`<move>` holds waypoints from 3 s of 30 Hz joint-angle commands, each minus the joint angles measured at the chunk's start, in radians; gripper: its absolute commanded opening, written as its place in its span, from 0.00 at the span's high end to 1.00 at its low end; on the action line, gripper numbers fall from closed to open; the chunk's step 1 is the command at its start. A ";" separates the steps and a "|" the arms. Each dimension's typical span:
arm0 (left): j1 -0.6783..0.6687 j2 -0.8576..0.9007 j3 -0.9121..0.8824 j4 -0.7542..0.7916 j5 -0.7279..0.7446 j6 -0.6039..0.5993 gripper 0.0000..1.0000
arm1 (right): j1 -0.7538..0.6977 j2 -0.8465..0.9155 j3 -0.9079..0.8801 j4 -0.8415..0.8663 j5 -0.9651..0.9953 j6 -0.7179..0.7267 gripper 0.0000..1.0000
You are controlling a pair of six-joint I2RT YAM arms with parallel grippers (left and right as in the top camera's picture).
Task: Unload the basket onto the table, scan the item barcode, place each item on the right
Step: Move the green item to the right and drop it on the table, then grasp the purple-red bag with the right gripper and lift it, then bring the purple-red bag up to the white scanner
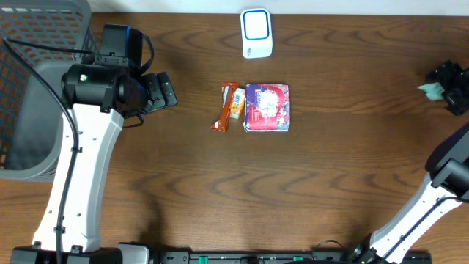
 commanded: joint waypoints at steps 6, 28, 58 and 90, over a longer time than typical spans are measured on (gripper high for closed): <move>0.003 -0.009 0.000 -0.003 -0.009 0.005 0.02 | 0.045 -0.103 0.000 -0.010 -0.388 -0.087 0.14; 0.003 -0.009 0.000 -0.003 -0.009 0.005 0.02 | 0.655 -0.112 -0.310 -0.027 -0.453 -0.283 0.14; 0.003 -0.009 0.000 -0.003 -0.009 0.005 0.02 | 0.747 -0.395 -0.468 0.211 -0.481 -0.700 0.99; 0.003 -0.009 0.000 -0.003 -0.009 0.005 0.02 | 1.001 -0.443 -0.457 0.089 0.898 -0.196 0.99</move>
